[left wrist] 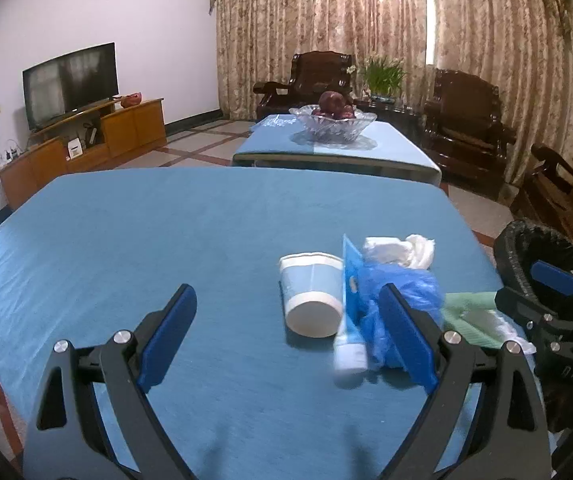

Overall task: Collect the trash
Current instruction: 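Grasp the paper cup with the left gripper while the right grasps the blue plastic bag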

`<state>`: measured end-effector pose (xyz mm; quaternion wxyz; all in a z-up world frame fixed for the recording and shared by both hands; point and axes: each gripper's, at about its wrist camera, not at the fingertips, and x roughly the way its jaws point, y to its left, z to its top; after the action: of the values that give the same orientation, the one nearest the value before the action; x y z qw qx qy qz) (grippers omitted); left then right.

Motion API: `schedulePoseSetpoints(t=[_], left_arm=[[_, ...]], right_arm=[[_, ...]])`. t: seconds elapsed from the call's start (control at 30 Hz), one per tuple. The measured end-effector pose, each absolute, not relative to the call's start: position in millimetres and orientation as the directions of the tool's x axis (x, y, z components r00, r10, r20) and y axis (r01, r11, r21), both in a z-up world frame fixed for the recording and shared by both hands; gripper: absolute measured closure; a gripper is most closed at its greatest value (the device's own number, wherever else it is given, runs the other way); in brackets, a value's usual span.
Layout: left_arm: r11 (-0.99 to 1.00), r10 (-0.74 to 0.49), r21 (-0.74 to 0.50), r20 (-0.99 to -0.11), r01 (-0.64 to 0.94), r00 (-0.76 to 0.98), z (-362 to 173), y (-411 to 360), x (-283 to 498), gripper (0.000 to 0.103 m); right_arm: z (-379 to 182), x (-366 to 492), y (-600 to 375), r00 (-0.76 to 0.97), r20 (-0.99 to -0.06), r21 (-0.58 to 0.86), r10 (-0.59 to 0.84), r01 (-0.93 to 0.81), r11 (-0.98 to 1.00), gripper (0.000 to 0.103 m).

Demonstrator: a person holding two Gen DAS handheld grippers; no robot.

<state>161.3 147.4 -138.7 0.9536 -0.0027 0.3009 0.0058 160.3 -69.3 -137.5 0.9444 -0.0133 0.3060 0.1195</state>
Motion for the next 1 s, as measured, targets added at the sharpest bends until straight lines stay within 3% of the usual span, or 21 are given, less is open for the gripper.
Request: schedulePoseSetpoints(t=[0.23,0.77,0.83,0.93,1.0], left_arm=[[1.000,0.002,-0.008,-0.620,-0.009,0.784,-163.8,151.5,187.0,0.020],[0.998,-0.046,-0.064,-0.704,0.001,0.708,-209.4,149.5,244.9,0.021],[0.996,-0.072,-0.090,-0.725,0.009,0.685,-216.0,151.4,249.8,0.035],[0.992,-0.096,-0.126,-0.726,0.006,0.681,-218.2,156.9,250.3,0.047],[0.991,-0.093,-0.132,-0.721,-0.004,0.687,-215.2,160.5,247.4,0.048]], right_arm=[[-144.6,175.7,-66.8,0.780,-0.590,0.045,0.209,-0.227,0.973,0.031],[-150.2,199.6,-67.4,0.777,-0.589,0.056,0.221,-0.233,0.971,0.031],[-149.8,201.1,-67.0,0.778,-0.587,0.059,0.225,-0.236,0.970,0.031],[-148.4,200.7,-64.7,0.777,-0.585,0.058,0.234,-0.248,0.967,0.031],[-146.8,199.4,-61.0,0.776,-0.582,0.058,0.244,-0.260,0.964,0.031]])
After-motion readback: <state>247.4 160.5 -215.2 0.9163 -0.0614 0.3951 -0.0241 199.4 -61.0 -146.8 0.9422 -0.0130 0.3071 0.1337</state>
